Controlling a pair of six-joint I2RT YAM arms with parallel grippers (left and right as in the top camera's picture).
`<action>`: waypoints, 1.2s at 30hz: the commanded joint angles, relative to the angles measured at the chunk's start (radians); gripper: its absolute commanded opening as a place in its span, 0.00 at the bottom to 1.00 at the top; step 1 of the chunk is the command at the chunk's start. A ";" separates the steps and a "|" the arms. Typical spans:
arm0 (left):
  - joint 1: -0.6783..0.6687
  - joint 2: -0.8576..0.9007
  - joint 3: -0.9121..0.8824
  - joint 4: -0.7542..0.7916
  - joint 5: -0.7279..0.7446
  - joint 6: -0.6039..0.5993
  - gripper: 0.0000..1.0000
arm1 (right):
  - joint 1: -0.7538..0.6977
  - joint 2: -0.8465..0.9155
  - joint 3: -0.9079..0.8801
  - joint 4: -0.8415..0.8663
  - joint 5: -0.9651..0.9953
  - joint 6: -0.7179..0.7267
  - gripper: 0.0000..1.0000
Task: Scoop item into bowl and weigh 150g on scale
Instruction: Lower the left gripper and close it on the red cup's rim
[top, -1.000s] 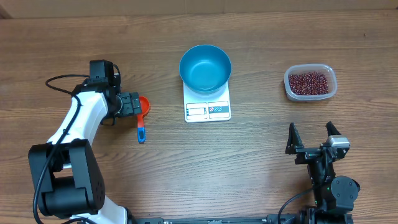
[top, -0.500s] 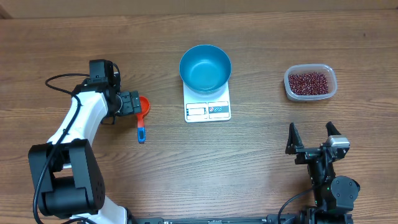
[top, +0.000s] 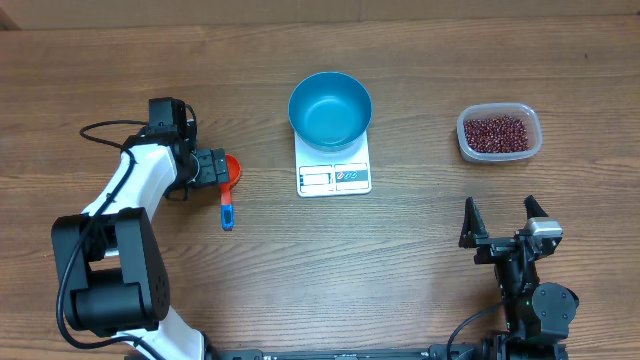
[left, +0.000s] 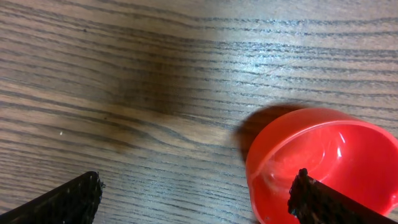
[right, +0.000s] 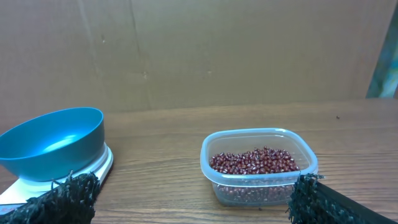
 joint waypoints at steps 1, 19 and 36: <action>0.004 0.011 0.019 0.005 -0.007 -0.002 1.00 | 0.005 -0.008 -0.010 0.002 0.006 -0.005 1.00; 0.004 0.016 0.019 0.030 -0.006 0.005 1.00 | 0.005 -0.008 -0.010 0.002 0.006 -0.005 1.00; 0.004 0.016 0.019 0.034 -0.006 0.005 0.99 | 0.005 -0.008 -0.010 0.002 0.006 -0.005 1.00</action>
